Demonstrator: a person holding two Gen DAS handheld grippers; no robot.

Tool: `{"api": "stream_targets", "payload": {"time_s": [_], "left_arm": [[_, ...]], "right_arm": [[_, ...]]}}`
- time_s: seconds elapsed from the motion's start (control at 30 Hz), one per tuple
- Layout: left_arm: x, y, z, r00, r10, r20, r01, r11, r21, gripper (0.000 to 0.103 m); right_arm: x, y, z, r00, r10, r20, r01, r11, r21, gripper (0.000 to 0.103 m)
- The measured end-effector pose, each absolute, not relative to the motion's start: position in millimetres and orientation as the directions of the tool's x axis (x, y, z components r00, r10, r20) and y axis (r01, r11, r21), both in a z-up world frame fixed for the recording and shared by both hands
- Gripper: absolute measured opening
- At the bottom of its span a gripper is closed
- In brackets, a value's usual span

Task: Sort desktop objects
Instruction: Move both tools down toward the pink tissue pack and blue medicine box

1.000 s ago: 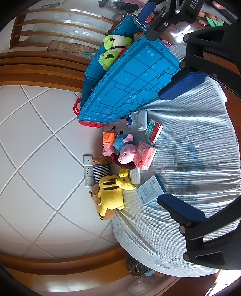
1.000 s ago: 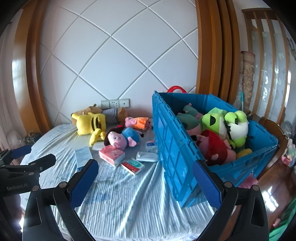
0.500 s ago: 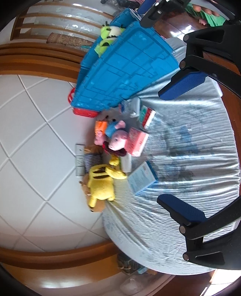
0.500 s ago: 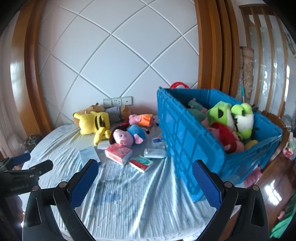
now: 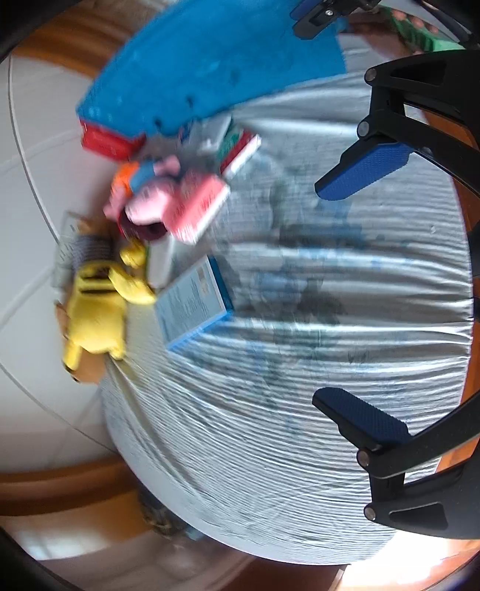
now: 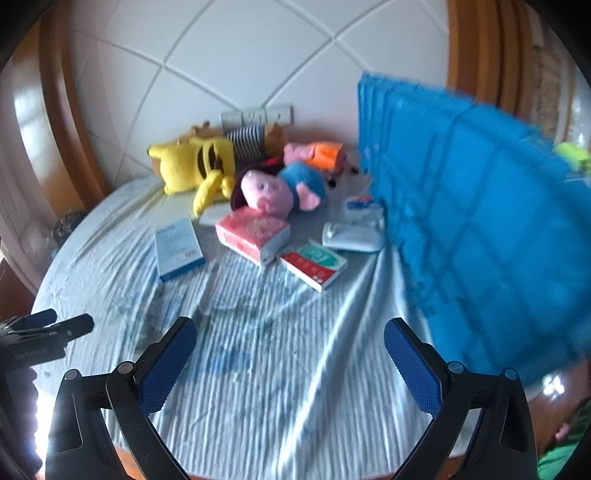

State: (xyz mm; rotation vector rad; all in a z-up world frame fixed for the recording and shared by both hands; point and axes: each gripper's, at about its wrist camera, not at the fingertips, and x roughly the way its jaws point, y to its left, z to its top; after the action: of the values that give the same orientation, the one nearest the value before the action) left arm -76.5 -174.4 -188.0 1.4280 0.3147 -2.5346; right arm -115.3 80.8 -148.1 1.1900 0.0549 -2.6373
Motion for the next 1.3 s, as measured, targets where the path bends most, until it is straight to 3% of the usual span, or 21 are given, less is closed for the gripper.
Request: {"api": "stream_targets", "payload": {"time_s": [0.4, 0.63, 0.83, 1.3], "left_arm": [[-169.2, -186.4, -248.7, -0.330, -0.177, -0.927, 0.433, -0.901, 0.018, 0.103], [-192.0, -207.2, -247.8, -0.316, -0.189, -0.930, 0.470, -0.882, 0.020, 0.103], [-228.3, -220.0, -244.9, -0.344, -0.167, -0.924, 0.441, -0.897, -0.002, 0.103], [-307.0, -236.0, -290.2, -0.261, -0.110, -0.959, 0.508, -0.861, -0.040, 0.103]], "right_arm": [[-253.2, 68.1, -236.8, -0.429, -0.262, -0.865, 0.336, -0.935, 0.117, 0.103], [-285.9, 27.2, -239.0, -0.388, -0.312, -0.867, 0.439, -0.890, 0.124, 0.103], [-323.2, 2.2, -240.4, -0.402, -0.274, -0.874, 0.465, -0.883, 0.063, 0.103], [-382.6, -43.6, -281.4, -0.334, -0.218, -0.917, 0.626, -0.779, -0.042, 0.103]]}}
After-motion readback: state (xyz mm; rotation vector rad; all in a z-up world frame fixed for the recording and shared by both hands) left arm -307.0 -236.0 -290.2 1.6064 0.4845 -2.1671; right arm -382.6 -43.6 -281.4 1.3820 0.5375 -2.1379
